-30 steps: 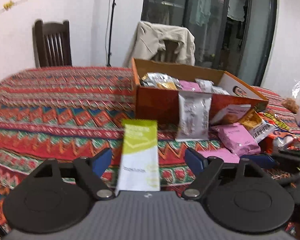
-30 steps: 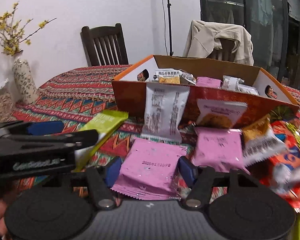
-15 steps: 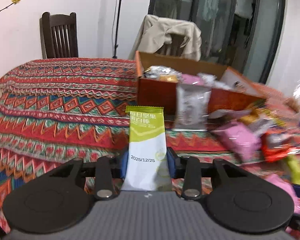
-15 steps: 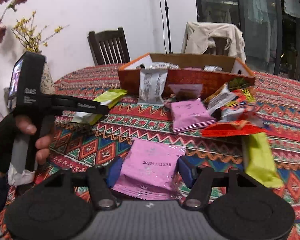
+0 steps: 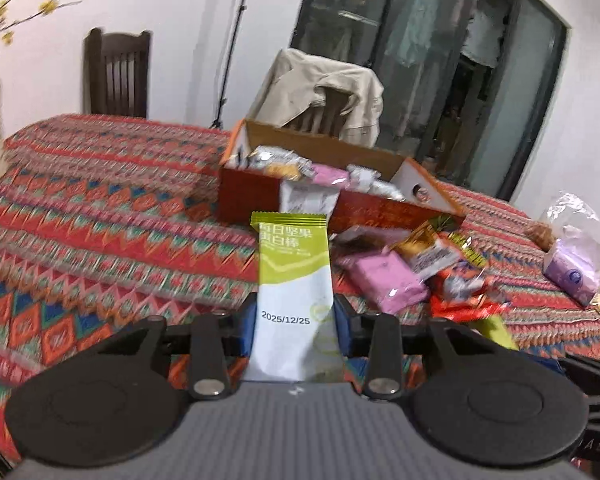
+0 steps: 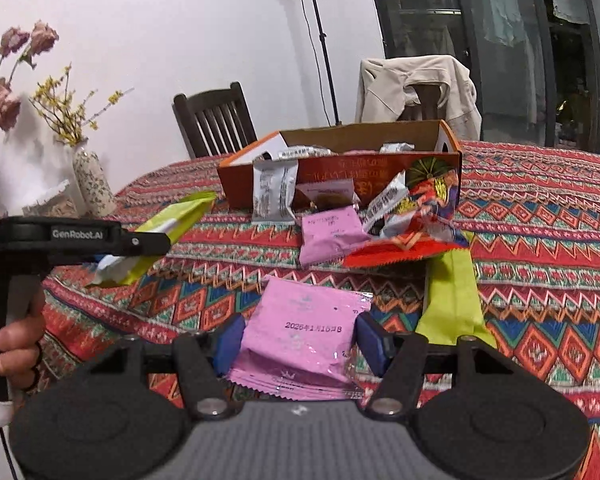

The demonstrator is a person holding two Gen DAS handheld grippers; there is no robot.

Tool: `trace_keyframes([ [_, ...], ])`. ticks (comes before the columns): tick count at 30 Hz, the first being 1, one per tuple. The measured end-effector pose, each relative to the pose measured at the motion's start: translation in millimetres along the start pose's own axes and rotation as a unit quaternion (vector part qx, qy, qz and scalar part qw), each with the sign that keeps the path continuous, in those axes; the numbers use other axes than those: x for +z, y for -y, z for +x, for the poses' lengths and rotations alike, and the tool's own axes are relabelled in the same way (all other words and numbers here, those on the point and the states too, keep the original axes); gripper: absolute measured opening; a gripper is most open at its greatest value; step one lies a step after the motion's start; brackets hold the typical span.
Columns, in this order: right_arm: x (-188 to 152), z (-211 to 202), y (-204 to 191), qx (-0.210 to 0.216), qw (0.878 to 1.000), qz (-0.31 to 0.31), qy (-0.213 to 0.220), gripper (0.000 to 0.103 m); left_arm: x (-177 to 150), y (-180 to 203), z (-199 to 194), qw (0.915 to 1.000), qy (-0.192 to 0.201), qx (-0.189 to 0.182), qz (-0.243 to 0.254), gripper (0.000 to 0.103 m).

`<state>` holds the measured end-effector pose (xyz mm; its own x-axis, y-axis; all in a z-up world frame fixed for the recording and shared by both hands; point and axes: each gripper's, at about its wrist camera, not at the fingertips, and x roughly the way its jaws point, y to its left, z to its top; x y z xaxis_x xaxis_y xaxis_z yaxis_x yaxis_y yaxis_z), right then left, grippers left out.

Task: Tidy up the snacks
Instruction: 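Carry the green-and-white and pink packets over the box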

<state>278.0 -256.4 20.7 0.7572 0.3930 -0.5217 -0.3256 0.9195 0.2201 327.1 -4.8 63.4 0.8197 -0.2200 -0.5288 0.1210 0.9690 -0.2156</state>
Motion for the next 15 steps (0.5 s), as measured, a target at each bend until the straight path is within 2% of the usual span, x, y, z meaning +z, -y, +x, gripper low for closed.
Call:
trace_keyframes([
  [5, 52, 10, 9, 0.029, 0.999, -0.017, 0.042, 0.061, 59, 2, 26, 0.9991, 0.033, -0.016, 0.023, 0.039],
  [8, 99, 40, 18, 0.025, 0.998, -0.023, 0.052, 0.061, 106, -2, 59, 0.9987, 0.042, -0.017, 0.023, 0.039],
  [12, 164, 112, 42, 0.038, 0.999, 0.017, 0.021, 0.061, 152, -14, 128, 0.9998, 0.011, 0.015, 0.01, 0.039],
  [15, 193, 172, 46, 0.01, 1.0, 0.015, -0.011, 0.061, 167, -18, 179, 0.9992, -0.017, 0.03, 0.02, 0.04],
])
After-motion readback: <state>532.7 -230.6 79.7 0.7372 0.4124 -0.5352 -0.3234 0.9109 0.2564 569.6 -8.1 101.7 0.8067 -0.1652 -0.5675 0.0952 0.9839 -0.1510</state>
